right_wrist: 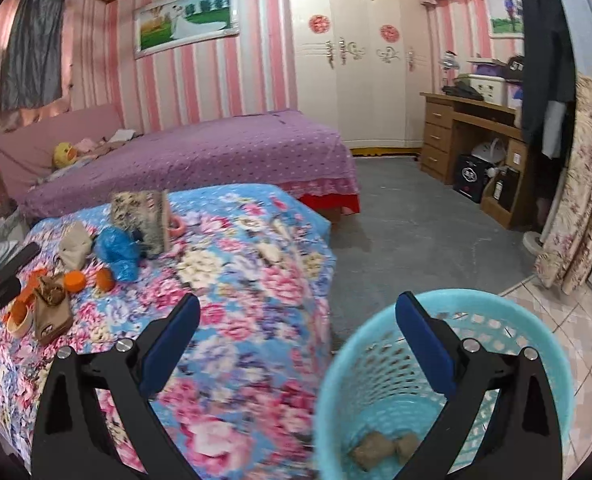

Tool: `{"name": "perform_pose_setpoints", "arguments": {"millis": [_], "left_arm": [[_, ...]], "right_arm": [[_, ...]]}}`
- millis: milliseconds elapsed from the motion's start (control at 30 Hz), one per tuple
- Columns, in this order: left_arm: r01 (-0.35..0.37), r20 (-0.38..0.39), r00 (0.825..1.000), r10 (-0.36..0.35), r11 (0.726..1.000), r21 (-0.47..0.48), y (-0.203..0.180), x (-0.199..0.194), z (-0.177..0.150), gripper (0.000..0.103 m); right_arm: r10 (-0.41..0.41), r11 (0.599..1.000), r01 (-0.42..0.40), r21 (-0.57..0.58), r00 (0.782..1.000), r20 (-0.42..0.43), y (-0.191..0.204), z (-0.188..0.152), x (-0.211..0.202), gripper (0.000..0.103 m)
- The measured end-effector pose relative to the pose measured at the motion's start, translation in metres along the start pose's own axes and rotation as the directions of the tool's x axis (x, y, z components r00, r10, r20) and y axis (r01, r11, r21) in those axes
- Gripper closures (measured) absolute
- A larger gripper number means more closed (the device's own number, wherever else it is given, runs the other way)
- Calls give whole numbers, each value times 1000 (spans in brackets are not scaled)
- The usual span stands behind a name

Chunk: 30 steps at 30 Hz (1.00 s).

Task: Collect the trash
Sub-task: 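Move both tools back over the bed toward the remaining trash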

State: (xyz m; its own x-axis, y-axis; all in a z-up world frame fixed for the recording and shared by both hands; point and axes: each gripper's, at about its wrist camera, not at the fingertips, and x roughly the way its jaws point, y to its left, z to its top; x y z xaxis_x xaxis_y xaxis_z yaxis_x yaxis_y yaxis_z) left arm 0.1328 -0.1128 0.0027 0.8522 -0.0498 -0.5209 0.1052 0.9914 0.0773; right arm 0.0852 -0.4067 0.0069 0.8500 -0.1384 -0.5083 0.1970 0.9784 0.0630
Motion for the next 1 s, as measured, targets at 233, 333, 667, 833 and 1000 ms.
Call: {"name": "perform_pose_setpoints", "arguments": {"millis": [233,333,667,833,1000], "left_arm": [[-34,-17,999,34,999,-33,45,11,-5,5],[-44,-45,998,41,996,-80,69,21,-12,5],[-122,-96,989,110,984,-131,133,46,-24,5],[-161,-138,980,140,975,-152,166,58,-33,5],[-156,-222,969,109,966,-204,189,80,-45,6]], "right_arm": [[25,999,-25,-28,1000,-17,39,-3,15,7],[43,998,-44,-40,999,-29,54,-3,22,7],[57,995,-62,-75,997,-57,97,-4,43,7],[48,991,-56,-118,996,-71,115,-9,50,7],[50,991,-61,-123,995,-89,123,-13,57,7]]}}
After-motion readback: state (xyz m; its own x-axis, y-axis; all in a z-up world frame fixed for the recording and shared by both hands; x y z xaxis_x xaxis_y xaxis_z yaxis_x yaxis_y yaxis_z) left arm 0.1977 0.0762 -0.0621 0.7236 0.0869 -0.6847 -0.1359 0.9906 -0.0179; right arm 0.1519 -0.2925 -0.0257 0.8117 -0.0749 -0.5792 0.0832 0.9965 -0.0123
